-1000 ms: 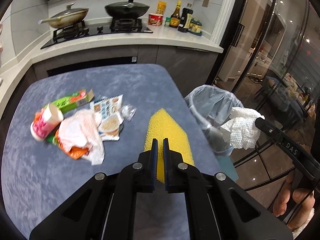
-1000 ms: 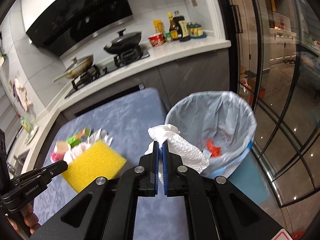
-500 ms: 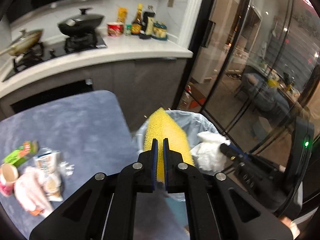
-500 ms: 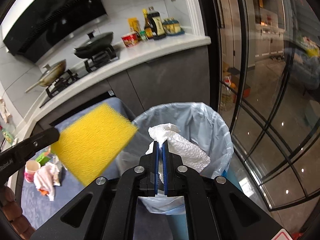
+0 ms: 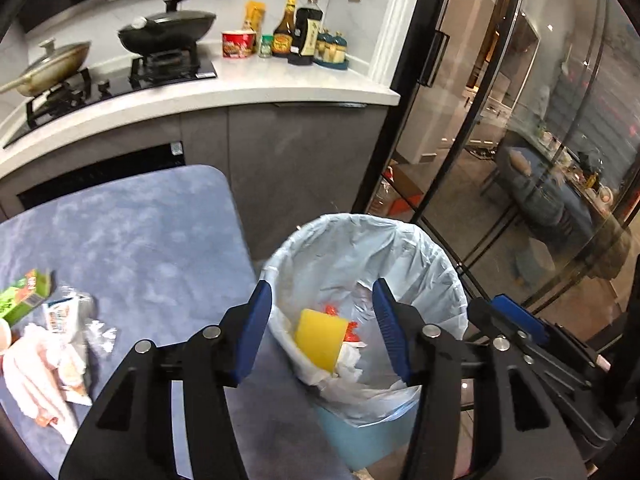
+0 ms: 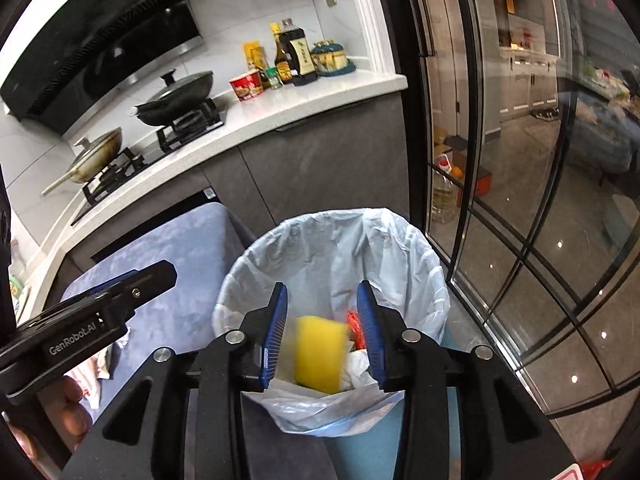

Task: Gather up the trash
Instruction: 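Carry the sponge and paper towel over the bin and release both, then move both open grippers back over the remaining trash on the table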

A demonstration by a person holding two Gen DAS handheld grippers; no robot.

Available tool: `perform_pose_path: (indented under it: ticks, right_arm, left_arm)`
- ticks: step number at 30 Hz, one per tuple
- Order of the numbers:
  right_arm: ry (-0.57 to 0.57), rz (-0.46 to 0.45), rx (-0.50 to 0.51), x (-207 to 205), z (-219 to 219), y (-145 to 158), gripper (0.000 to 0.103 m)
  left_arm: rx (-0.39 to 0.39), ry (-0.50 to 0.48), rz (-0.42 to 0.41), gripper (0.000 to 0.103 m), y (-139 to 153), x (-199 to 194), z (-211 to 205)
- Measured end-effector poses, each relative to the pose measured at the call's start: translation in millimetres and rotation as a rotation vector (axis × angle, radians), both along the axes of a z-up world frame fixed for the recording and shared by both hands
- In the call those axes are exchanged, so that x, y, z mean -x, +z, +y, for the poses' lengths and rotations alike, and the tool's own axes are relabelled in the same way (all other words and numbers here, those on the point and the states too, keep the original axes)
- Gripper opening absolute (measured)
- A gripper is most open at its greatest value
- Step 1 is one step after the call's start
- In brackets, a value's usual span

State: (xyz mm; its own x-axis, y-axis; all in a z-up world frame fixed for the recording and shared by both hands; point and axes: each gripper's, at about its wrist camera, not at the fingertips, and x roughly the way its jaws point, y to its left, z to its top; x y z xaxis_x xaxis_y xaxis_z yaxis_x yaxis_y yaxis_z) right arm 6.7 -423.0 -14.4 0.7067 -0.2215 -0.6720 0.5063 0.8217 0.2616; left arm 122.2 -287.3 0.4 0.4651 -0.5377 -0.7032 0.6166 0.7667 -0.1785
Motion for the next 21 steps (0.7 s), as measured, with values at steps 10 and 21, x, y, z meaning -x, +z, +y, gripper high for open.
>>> perform_pose_path:
  ticks: [10,21]
  right_arm:
    - [0.084,-0.039,-0.002,5.5,58.1,23.3,0.036]
    - [0.207,-0.005,0.005,4.2,141.7,16.8,0.04]
  left_arm:
    - [0.007,0.128,-0.019,0.067,17.1,5.0,74.9]
    - [-0.083,0.391,0.024,0.079,-11.2,6.9,208.8]
